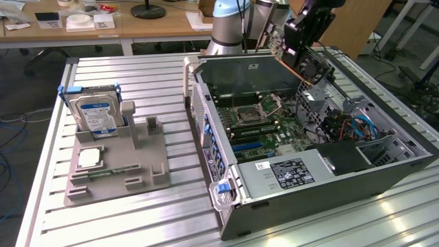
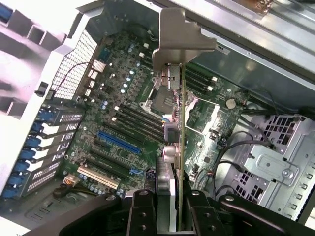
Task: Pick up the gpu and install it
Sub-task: 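Insert the gpu into the slot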
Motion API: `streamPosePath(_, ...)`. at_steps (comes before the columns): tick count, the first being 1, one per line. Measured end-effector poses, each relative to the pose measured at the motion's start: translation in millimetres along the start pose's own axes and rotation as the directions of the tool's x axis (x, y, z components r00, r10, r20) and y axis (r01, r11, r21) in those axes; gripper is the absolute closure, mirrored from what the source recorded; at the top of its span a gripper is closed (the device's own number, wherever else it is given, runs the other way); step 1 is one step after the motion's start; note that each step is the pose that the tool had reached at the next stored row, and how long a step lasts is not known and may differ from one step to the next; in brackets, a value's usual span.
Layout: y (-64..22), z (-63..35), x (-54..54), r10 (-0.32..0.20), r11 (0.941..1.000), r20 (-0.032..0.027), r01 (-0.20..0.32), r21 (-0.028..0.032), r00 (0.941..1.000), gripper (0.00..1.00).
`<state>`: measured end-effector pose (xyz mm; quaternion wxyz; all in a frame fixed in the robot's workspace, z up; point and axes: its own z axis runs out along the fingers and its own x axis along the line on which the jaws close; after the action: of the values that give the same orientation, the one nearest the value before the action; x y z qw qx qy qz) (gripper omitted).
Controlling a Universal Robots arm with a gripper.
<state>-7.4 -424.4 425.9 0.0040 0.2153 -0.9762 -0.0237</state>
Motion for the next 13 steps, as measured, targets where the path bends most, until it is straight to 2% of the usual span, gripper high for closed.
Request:
streamPosePath(6, -0.3, 0.1, 0.2, -0.055, 0.9985, -0.0026, 0.055, -0.0002, 0.9985, 0.72)
streamPosePath(13, -1.1, 0.1, 0.5, -0.115, 0.9933, -0.0055, 0.115, -0.0006, 0.9933, 0.72)
